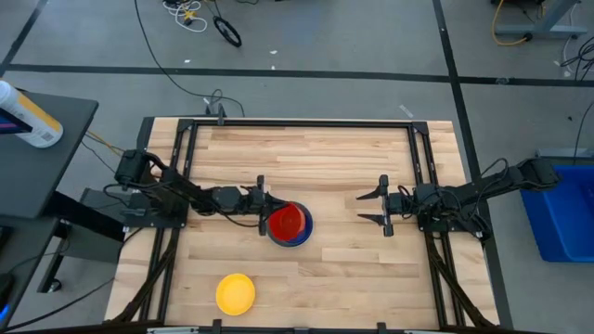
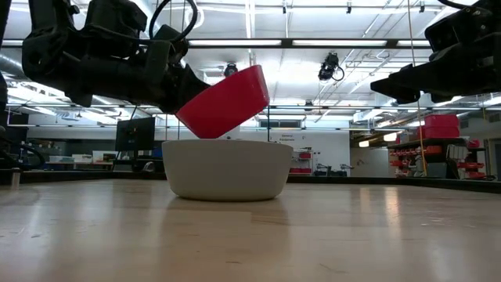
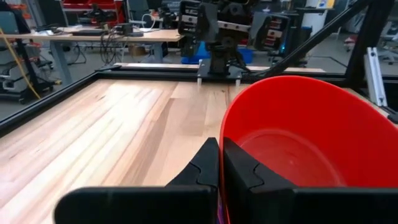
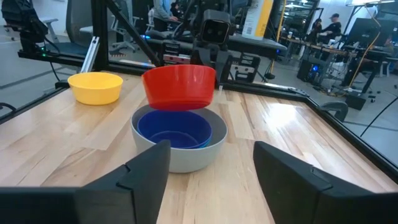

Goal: Nest bowls inside each other
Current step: Stack the red bowl on the dark blue bowl, then stack the yellow bowl on the red bowl

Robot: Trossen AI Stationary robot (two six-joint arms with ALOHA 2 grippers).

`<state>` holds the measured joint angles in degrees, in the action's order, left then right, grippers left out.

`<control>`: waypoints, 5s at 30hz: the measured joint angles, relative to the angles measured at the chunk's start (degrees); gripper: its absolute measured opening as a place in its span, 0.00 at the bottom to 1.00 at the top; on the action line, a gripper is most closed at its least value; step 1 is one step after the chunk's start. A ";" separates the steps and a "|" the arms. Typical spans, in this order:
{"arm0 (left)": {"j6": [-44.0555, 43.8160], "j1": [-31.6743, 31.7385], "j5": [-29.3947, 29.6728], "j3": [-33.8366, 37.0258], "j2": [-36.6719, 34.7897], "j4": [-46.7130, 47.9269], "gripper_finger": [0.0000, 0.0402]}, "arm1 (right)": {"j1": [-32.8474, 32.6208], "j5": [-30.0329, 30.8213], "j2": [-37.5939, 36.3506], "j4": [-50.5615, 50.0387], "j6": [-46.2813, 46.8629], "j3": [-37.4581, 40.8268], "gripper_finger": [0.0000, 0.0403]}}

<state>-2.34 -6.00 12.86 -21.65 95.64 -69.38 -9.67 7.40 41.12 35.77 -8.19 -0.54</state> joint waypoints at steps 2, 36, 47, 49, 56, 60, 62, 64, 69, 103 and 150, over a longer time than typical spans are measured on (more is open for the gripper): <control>0.01 0.00 0.00 0.00 0.00 0.06 0.01 | 0.00 0.00 0.00 0.00 0.00 0.02 0.59; -3.06 0.85 -2.08 -5.74 0.00 21.81 0.06 | 0.00 -0.02 0.00 0.02 0.73 0.02 0.44; -3.03 0.85 -2.02 -6.01 -0.04 21.31 0.46 | 0.00 -0.01 0.00 0.02 1.31 0.02 0.40; -3.21 0.85 -2.01 -6.01 -0.04 20.91 0.53 | 0.00 0.00 0.00 0.02 1.70 0.02 0.40; -3.58 0.85 -2.20 -6.01 -0.15 18.95 0.75 | 0.00 -0.02 0.00 0.00 1.79 0.02 0.42; -2.02 0.85 -1.52 -6.01 -1.89 17.61 0.80 | 0.00 -0.02 0.00 -0.02 1.79 0.01 0.44; -0.94 0.83 -0.63 -5.99 -3.05 15.73 0.81 | 0.00 -0.02 0.00 -0.02 1.79 0.02 0.45; 0.25 0.85 -0.01 -6.03 -3.87 13.63 0.80 | 0.00 0.00 0.00 0.00 1.79 0.02 0.46; 1.48 0.83 0.23 -6.03 -3.93 8.44 0.75 | 0.00 -0.02 0.00 -0.02 1.79 0.00 0.49; -0.34 0.85 -3.28 -6.03 -3.61 14.73 0.48 | 0.00 0.00 0.00 0.01 1.55 0.01 0.62; 2.96 2.39 -1.97 -13.68 8.54 10.21 0.52 | -0.02 -0.02 0.02 0.02 1.93 0.02 0.57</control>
<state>0.62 -3.61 10.89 -35.33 104.17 -59.18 -9.69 7.38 41.15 35.79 -6.25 -0.51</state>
